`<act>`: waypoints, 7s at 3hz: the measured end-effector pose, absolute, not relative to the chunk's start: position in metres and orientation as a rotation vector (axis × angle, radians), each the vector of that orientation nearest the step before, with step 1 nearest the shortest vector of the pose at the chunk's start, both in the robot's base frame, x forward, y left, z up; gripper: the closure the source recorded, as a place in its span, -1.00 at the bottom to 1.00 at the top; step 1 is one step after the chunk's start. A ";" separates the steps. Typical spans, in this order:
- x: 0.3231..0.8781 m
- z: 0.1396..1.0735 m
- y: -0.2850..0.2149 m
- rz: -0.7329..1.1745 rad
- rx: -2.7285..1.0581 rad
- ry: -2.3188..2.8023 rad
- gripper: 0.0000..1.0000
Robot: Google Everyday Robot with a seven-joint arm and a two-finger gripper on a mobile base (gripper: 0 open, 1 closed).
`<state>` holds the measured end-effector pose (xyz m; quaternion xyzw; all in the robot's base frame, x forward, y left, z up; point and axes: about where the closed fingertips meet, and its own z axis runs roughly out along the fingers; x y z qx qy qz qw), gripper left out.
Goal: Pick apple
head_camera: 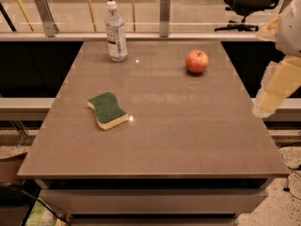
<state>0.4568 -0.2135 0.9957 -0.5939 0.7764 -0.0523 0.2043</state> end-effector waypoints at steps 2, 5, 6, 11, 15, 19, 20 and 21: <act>0.515 1.000 -0.236 0.031 -1.479 2.062 -1.00; 0.585 0.981 -0.267 0.279 -1.199 1.866 -1.00; 0.610 0.973 -0.277 0.288 -1.118 1.822 -1.00; 0.678 0.934 -0.249 0.448 -1.007 1.731 -1.00; 0.735 0.868 -0.204 0.571 -0.967 1.716 -1.00; 0.748 0.858 -0.179 0.637 -0.981 1.673 0.21; 0.748 0.857 -0.176 0.643 -0.984 1.672 0.69; 0.749 0.856 -0.172 0.648 -0.988 1.671 1.00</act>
Offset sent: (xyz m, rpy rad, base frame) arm 0.0964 -0.0392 0.0066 0.4327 -0.0969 -0.0227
